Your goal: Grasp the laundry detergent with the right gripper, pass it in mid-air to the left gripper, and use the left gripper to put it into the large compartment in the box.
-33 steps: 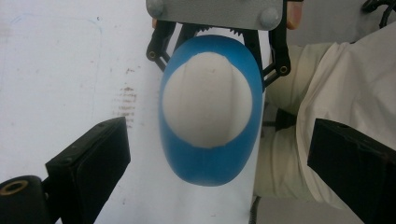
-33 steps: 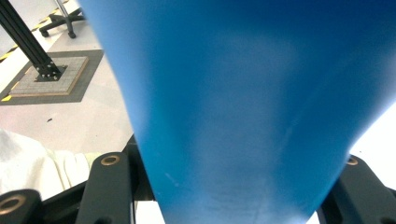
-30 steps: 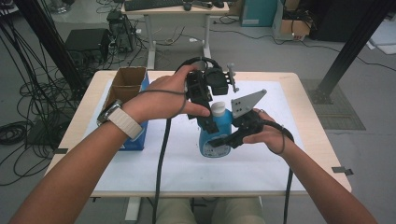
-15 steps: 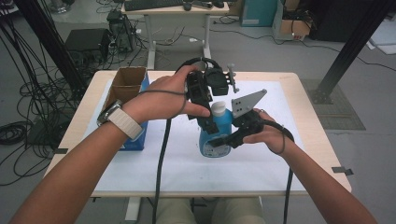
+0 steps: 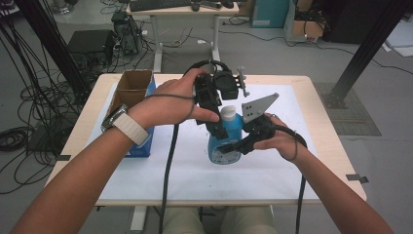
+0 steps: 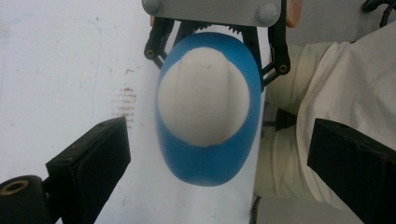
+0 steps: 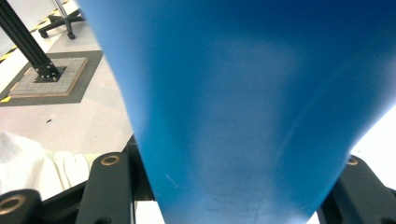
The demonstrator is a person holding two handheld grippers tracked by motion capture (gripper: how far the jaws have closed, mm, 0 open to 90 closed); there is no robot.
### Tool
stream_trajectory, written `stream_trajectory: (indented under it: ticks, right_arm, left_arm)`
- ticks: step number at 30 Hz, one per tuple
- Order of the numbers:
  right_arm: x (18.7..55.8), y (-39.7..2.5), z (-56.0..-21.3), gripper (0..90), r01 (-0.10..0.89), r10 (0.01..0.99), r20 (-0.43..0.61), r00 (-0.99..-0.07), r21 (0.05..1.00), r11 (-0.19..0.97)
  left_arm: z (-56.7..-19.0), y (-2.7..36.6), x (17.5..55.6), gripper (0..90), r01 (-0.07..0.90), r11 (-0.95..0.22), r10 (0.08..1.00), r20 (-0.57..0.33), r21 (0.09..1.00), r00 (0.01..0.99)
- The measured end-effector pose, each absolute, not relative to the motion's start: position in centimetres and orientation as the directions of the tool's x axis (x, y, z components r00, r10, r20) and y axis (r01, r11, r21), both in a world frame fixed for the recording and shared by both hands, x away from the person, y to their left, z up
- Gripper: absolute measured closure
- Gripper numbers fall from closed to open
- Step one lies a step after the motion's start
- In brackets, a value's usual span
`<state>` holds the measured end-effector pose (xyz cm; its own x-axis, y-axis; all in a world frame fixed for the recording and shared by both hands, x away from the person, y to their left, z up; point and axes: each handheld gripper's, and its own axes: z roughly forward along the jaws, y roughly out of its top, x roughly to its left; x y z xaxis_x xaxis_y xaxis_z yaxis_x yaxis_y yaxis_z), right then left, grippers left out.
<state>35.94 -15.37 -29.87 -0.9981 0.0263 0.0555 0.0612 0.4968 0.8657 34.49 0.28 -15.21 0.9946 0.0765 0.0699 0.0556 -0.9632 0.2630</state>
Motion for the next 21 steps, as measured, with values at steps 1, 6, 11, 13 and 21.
stream_trajectory:
  ticks: [1, 6, 11, 13, 21]
  right_arm:
    - [35.94, -15.37, -29.87, 42.9, 0.062, 0.026, 0.057, -0.998, 0.866, 0.497]
    - [35.92, -15.31, -29.89, 42.9, 0.057, 0.021, 0.054, -0.998, 0.865, 0.499]
    - [35.68, -15.32, -29.74, 42.9, 0.082, 0.026, 0.079, -0.997, 0.861, 0.502]
    - [35.68, -15.32, -29.74, 42.9, 0.082, 0.027, 0.079, -0.997, 0.861, 0.502]
    - [35.61, -15.19, -29.69, 42.9, 0.073, 0.02, 0.073, -0.997, 0.861, 0.504]
  left_arm:
    - [-15.21, 0.29, 34.49, 6.3, 0.056, -0.963, 0.077, 0.07, 0.263, 0.995]
    - [-15.22, 0.29, 34.53, 6.3, 0.056, -0.962, 0.078, 0.073, 0.267, 0.994]
    - [-15.24, 0.3, 34.57, 6.3, 0.055, -0.962, 0.077, 0.073, 0.267, 0.994]
    - [-15.24, 0.3, 34.59, 6.3, 0.057, -0.962, 0.079, 0.072, 0.267, 0.994]
    - [-15.58, 0.12, 34.83, 6.4, 0.056, -0.961, 0.077, 0.067, 0.271, 0.995]
